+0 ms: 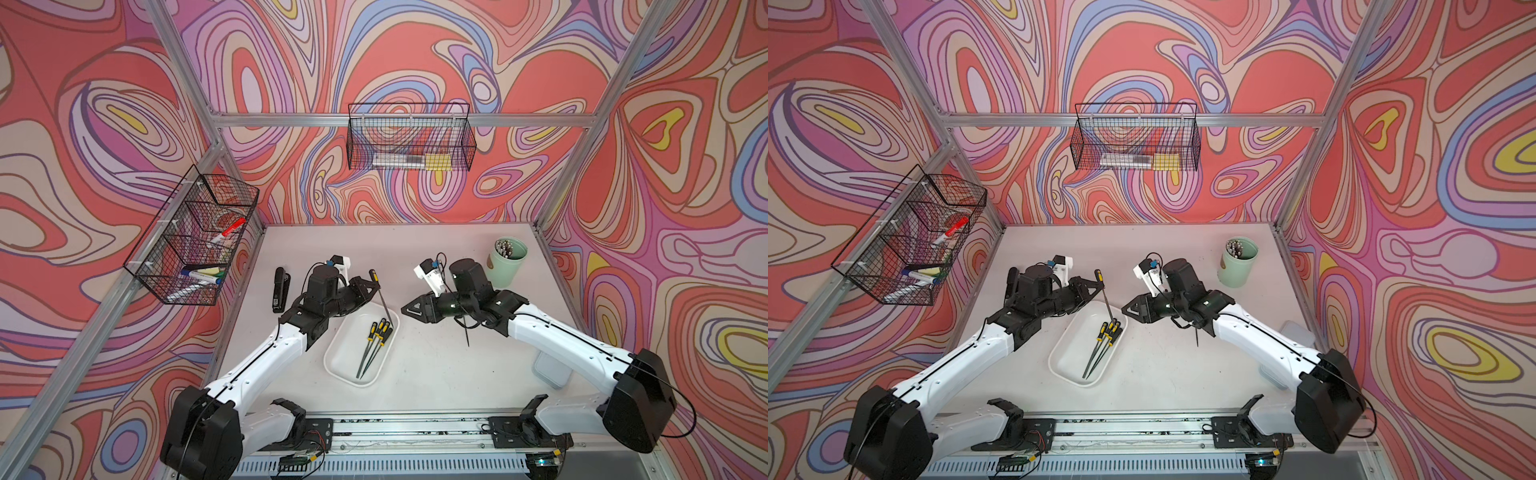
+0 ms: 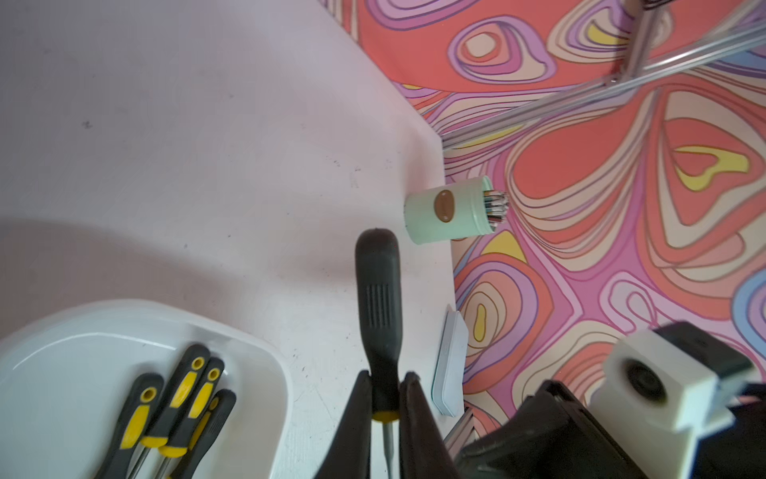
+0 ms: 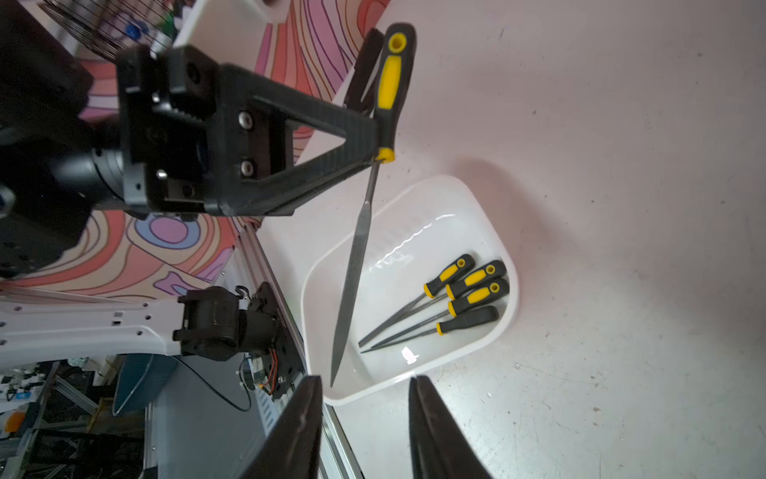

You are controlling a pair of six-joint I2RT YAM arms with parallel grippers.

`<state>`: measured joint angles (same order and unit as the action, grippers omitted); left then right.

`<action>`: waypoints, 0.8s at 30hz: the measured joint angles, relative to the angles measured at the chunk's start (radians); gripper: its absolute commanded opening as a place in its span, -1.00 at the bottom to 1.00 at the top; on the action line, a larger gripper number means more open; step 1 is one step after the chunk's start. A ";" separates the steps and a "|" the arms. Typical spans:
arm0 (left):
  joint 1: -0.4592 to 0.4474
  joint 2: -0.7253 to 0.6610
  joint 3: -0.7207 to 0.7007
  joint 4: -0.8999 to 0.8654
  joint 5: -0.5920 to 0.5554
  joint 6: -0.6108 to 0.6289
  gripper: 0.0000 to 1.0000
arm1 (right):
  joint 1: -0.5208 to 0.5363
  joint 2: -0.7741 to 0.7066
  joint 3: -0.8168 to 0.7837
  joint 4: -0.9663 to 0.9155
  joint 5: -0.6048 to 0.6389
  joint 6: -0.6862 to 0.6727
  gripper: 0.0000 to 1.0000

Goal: Take the file tool out of the storage box
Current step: Pick up the file tool from the storage box.

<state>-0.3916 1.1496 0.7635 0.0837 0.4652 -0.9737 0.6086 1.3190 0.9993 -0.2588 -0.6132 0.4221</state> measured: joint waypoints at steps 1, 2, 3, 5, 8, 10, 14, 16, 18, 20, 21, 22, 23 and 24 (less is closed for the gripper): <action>0.002 -0.010 0.000 0.026 0.023 0.016 -1.00 | -0.021 -0.013 -0.006 0.026 -0.027 0.018 -0.24; 0.005 -0.014 0.001 0.058 0.048 0.030 -1.00 | -0.044 -0.024 -0.014 0.059 -0.060 0.042 -0.23; 0.005 -0.016 0.002 0.089 0.074 0.041 -1.00 | -0.063 -0.031 -0.020 0.090 -0.088 0.064 -0.21; 0.005 -0.012 0.006 0.138 0.121 0.053 -1.00 | -0.086 -0.035 -0.029 0.155 -0.147 0.113 -0.18; 0.005 0.006 0.011 0.235 0.197 0.052 -1.00 | -0.093 -0.030 -0.039 0.245 -0.229 0.176 -0.16; 0.006 0.027 0.012 0.319 0.248 0.029 -1.00 | -0.092 -0.022 -0.042 0.306 -0.278 0.217 -0.15; 0.009 0.070 0.015 0.480 0.323 -0.036 -1.00 | -0.092 -0.011 -0.057 0.403 -0.352 0.282 -0.15; 0.012 0.084 0.019 0.544 0.348 -0.068 -1.00 | -0.092 -0.008 -0.063 0.432 -0.375 0.304 -0.16; 0.014 0.100 0.028 0.612 0.367 -0.102 -1.00 | -0.092 -0.007 -0.071 0.465 -0.397 0.328 -0.19; 0.014 0.111 0.031 0.665 0.379 -0.128 -1.00 | -0.092 -0.006 -0.084 0.511 -0.420 0.359 -0.21; 0.014 0.116 0.031 0.683 0.384 -0.138 -1.00 | -0.092 -0.004 -0.091 0.537 -0.431 0.377 -0.22; 0.014 0.120 0.031 0.697 0.388 -0.146 -1.00 | -0.092 -0.001 -0.096 0.561 -0.441 0.393 -0.23; 0.014 0.123 0.031 0.708 0.389 -0.153 -1.00 | -0.092 0.004 -0.103 0.592 -0.452 0.413 -0.25; 0.014 0.127 0.031 0.717 0.390 -0.159 -1.00 | -0.092 0.009 -0.109 0.622 -0.461 0.435 -0.27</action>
<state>-0.3779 1.2762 0.7948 0.8009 0.8555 -1.1332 0.5163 1.3277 0.8902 0.3630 -1.0744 0.8566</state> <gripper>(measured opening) 0.148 0.382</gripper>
